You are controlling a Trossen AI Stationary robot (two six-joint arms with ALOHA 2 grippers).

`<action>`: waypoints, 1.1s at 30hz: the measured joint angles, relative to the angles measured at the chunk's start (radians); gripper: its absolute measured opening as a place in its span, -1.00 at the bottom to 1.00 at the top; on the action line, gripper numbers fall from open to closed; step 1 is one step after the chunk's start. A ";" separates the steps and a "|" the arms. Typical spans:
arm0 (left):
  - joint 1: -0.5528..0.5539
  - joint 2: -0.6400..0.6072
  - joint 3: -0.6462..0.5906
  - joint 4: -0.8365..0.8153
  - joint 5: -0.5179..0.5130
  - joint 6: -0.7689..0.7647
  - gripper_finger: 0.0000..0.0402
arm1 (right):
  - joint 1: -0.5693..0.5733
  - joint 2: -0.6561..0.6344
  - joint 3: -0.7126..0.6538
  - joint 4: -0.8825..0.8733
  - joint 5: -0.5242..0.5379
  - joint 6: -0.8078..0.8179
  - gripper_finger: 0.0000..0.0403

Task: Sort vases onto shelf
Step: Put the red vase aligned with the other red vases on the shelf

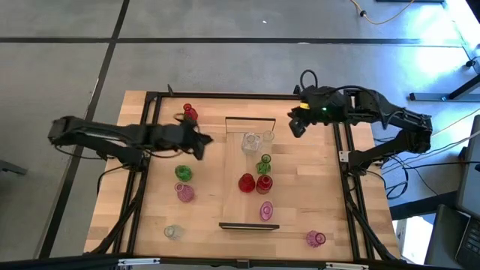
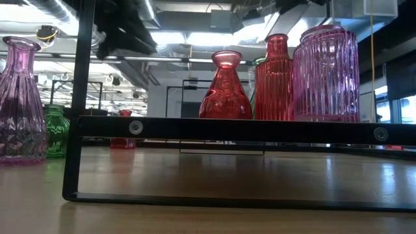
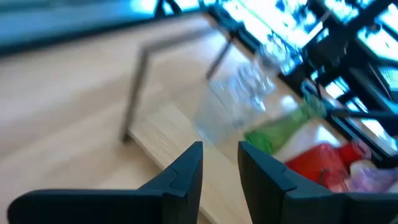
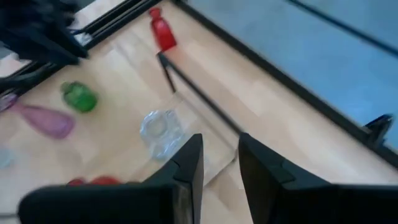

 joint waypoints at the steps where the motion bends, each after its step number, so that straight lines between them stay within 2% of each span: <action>1: 0.009 -0.039 0.000 -0.025 -0.019 0.018 -0.53 | 0.000 0.012 0.000 0.015 0.021 0.000 -0.58; 5: 0.065 -0.173 0.000 -0.063 -0.085 0.128 -0.53 | -0.026 0.058 -0.001 0.110 0.023 0.001 -0.58; 11: 0.197 -0.280 0.000 -0.062 -0.101 0.270 -0.53 | -0.098 0.098 -0.001 0.229 -0.158 0.002 -0.58; 14: 0.278 -0.301 0.000 -0.026 -0.086 0.312 -0.53 | -0.135 0.096 -0.001 0.254 -0.211 0.002 -0.58; 16: 0.341 -0.305 0.000 0.015 -0.004 0.373 -0.53 | -0.154 0.086 -0.001 0.266 -0.231 0.001 -0.58; 18: 0.417 -0.303 0.000 0.048 0.125 0.406 -0.53 | -0.170 0.070 -0.001 0.291 -0.248 -0.002 -0.58; 21: 0.545 -0.287 0.000 0.039 0.302 0.384 -0.53 | -0.186 0.043 -0.001 0.322 -0.257 -0.025 -0.58; 23: 0.632 -0.268 0.000 0.000 0.379 0.346 -0.53 | -0.186 0.026 -0.001 0.343 -0.257 -0.042 -0.58; 29: 0.878 -0.206 0.007 -0.051 0.467 0.305 -0.53 | -0.183 -0.030 -0.001 0.367 -0.256 -0.052 -0.58; 33: 0.987 -0.131 0.094 -0.118 0.506 0.382 -0.53 | -0.165 -0.051 -0.001 0.356 -0.254 -0.030 -0.58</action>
